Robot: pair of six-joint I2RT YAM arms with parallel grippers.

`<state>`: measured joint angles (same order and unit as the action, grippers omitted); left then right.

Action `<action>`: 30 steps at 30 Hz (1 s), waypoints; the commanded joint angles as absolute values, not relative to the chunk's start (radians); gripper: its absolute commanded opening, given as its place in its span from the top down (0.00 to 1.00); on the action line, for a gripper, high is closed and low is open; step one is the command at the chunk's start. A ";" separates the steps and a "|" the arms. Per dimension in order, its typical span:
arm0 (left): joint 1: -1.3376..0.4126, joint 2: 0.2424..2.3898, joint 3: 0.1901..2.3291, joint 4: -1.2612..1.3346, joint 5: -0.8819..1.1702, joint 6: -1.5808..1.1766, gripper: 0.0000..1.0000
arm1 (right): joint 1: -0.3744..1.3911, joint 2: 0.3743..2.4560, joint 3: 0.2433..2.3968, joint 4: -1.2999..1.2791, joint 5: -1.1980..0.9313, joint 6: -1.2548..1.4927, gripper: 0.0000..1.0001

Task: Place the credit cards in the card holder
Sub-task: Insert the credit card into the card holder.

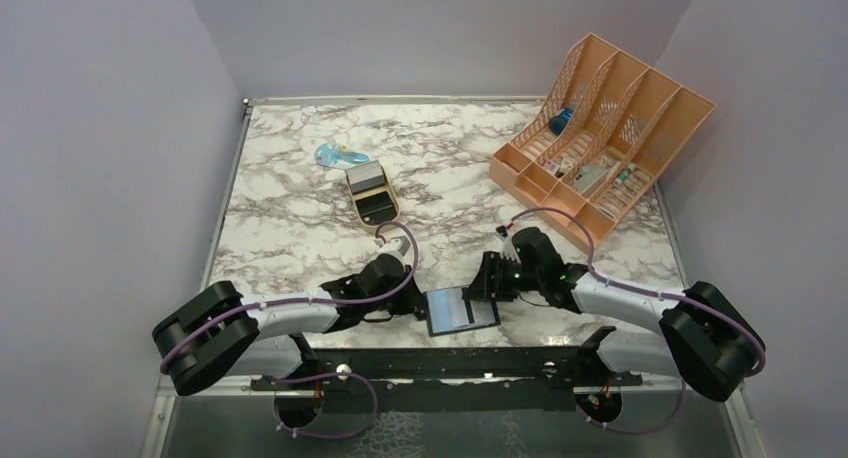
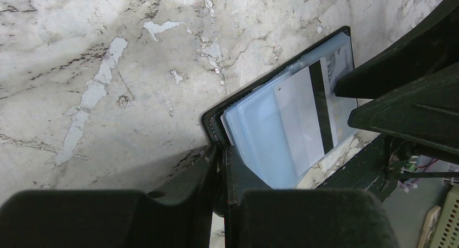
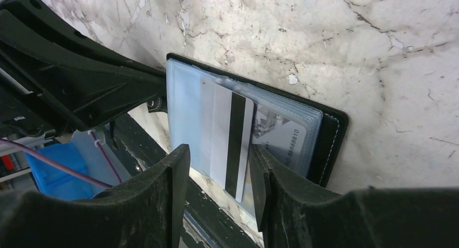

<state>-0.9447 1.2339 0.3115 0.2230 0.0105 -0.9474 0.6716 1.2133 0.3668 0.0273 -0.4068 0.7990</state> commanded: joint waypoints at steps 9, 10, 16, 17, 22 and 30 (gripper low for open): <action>-0.955 1.250 0.284 0.189 0.032 -0.935 0.87 | 0.788 1.321 0.420 0.048 -0.339 0.835 0.53; -0.954 1.250 0.280 0.196 0.036 -0.938 0.87 | 0.799 1.327 0.426 0.058 -0.338 0.839 0.53; -0.955 1.249 0.272 0.213 0.045 -0.946 0.87 | 0.830 1.343 0.434 0.145 -0.388 0.868 0.54; -0.954 1.247 0.271 0.215 0.045 -0.945 0.87 | 0.830 1.341 0.432 0.149 -0.392 0.870 0.54; -0.955 1.234 0.268 0.218 0.042 -0.948 0.87 | 0.830 1.311 0.437 0.088 -0.353 0.860 0.55; -0.954 1.223 0.264 0.221 0.037 -0.941 0.87 | 0.830 1.294 0.453 0.017 -0.298 0.860 0.54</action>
<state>-0.9447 1.2270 0.2874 0.2619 0.0196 -0.9520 0.8238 1.3090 0.4255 0.0513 -0.3511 0.8600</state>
